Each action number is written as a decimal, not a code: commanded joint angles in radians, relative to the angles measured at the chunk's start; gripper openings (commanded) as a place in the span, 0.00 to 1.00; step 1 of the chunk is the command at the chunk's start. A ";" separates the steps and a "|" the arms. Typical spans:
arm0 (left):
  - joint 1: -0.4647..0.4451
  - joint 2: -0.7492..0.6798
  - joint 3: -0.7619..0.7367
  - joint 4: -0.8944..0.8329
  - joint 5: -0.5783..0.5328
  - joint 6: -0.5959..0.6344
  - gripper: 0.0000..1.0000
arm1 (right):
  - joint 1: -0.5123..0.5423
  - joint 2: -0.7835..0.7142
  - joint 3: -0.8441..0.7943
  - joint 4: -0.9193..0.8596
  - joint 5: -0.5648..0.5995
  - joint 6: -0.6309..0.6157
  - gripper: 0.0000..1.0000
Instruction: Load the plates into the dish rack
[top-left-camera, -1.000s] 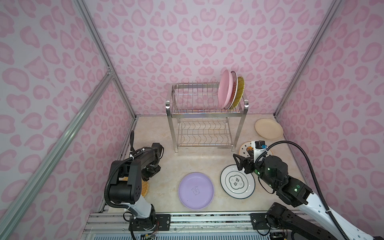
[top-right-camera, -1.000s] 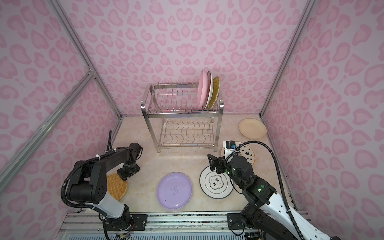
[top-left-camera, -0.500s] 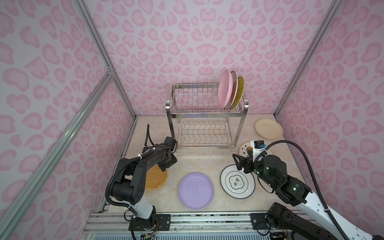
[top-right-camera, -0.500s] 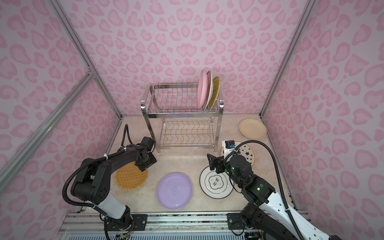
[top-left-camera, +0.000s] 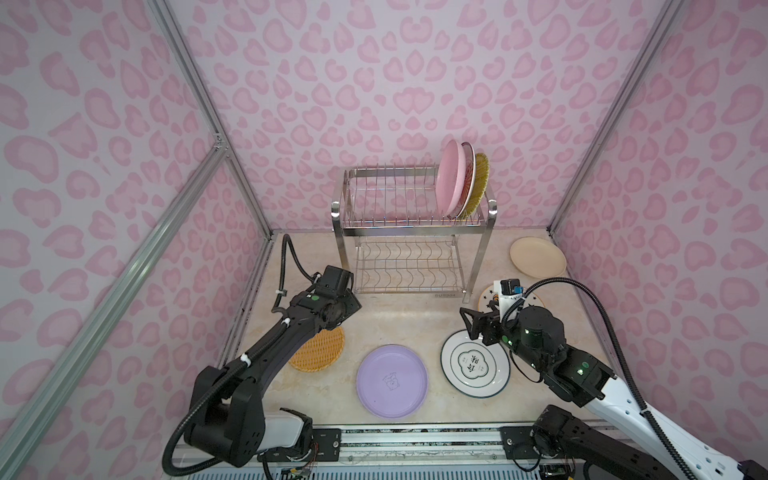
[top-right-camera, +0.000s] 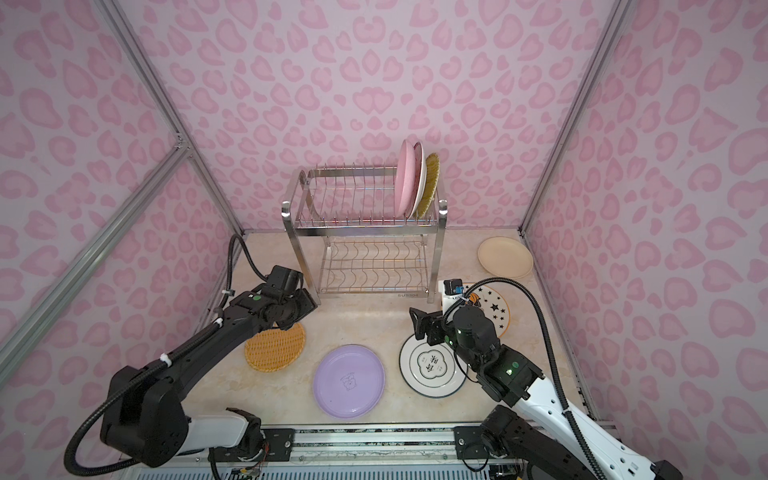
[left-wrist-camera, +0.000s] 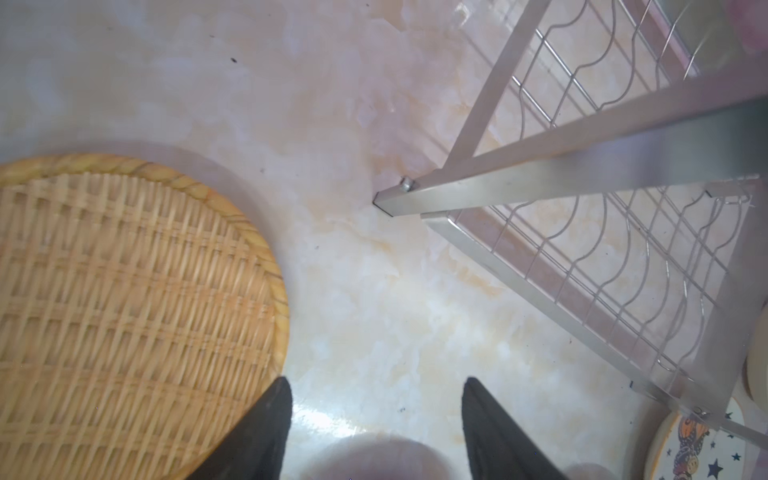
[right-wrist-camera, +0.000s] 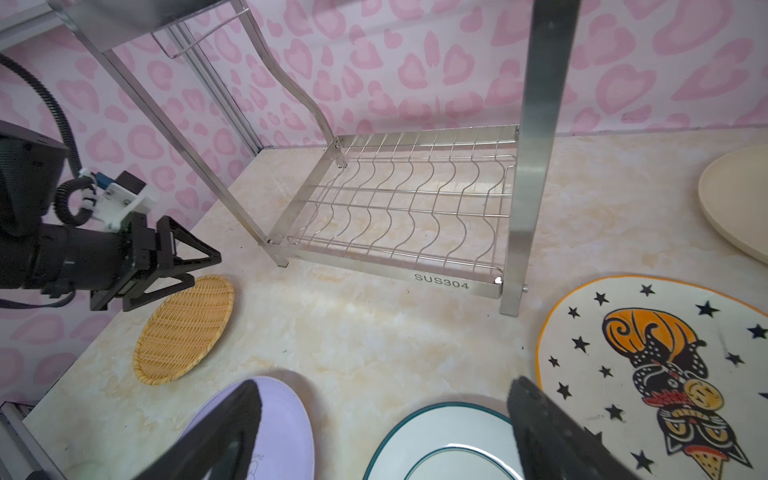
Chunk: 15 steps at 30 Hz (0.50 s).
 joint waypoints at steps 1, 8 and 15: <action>0.091 -0.113 -0.101 -0.034 0.045 0.015 0.72 | 0.000 0.016 0.004 0.036 -0.034 0.007 0.93; 0.402 -0.409 -0.327 -0.009 0.155 0.071 0.95 | 0.003 0.047 -0.002 0.071 -0.072 0.020 0.93; 0.686 -0.437 -0.477 0.108 0.365 0.066 0.80 | 0.004 0.058 -0.005 0.087 -0.104 0.022 0.96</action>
